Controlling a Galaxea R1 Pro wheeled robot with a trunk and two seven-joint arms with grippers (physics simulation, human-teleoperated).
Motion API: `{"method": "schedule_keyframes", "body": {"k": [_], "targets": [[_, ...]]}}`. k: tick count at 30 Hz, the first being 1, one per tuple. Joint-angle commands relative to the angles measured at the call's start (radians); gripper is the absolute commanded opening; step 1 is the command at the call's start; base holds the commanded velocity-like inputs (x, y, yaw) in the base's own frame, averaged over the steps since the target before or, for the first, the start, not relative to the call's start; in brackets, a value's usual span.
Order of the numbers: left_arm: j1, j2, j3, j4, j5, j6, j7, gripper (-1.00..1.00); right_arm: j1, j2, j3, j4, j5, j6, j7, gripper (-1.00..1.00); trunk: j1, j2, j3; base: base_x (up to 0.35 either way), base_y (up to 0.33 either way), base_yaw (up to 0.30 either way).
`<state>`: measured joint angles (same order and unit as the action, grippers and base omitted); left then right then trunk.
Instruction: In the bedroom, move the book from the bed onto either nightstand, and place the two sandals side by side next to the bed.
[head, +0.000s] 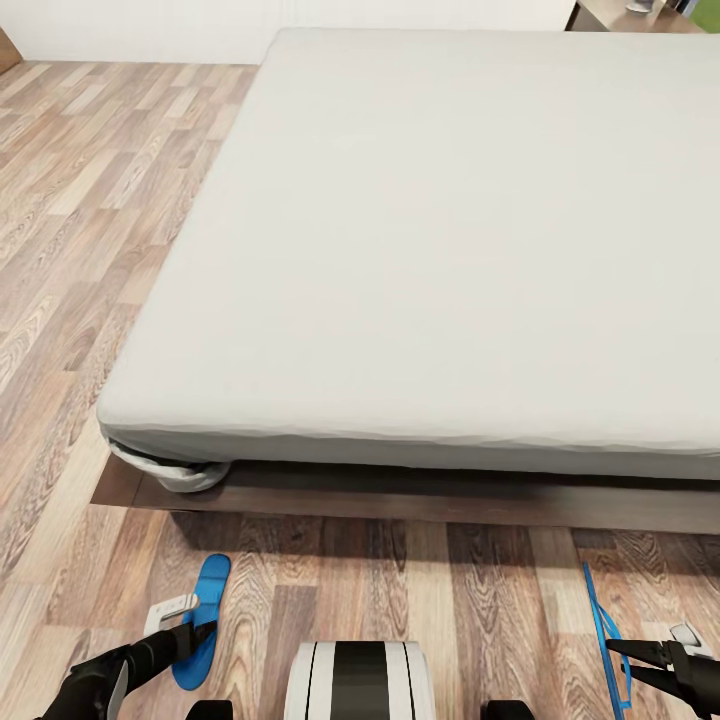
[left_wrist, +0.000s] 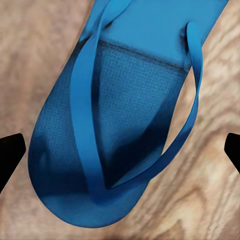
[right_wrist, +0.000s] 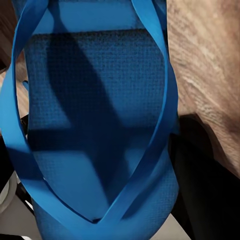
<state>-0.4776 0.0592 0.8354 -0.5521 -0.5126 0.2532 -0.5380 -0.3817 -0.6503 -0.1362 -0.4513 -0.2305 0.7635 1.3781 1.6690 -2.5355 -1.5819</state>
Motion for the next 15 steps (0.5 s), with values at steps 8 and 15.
{"method": "schedule_keyframes", "body": {"k": [8, 15], "targets": [[-0.001, -0.001, 0.007, -0.002, -0.006, 0.005, -0.009, 1.00, 0.000, 0.000, 0.000, 0.000, -0.003, 0.009, 0.001, -1.00, 0.000, 0.000, -0.001, 0.000, 0.000, 0.000], [-0.001, -0.002, 0.007, -0.001, -0.006, 0.005, -0.010, 1.00, 0.000, 0.000, 0.000, 0.000, -0.003, 0.009, 0.001, -1.00, 0.000, 0.000, -0.001, -0.020, 0.000, 0.000]]}}
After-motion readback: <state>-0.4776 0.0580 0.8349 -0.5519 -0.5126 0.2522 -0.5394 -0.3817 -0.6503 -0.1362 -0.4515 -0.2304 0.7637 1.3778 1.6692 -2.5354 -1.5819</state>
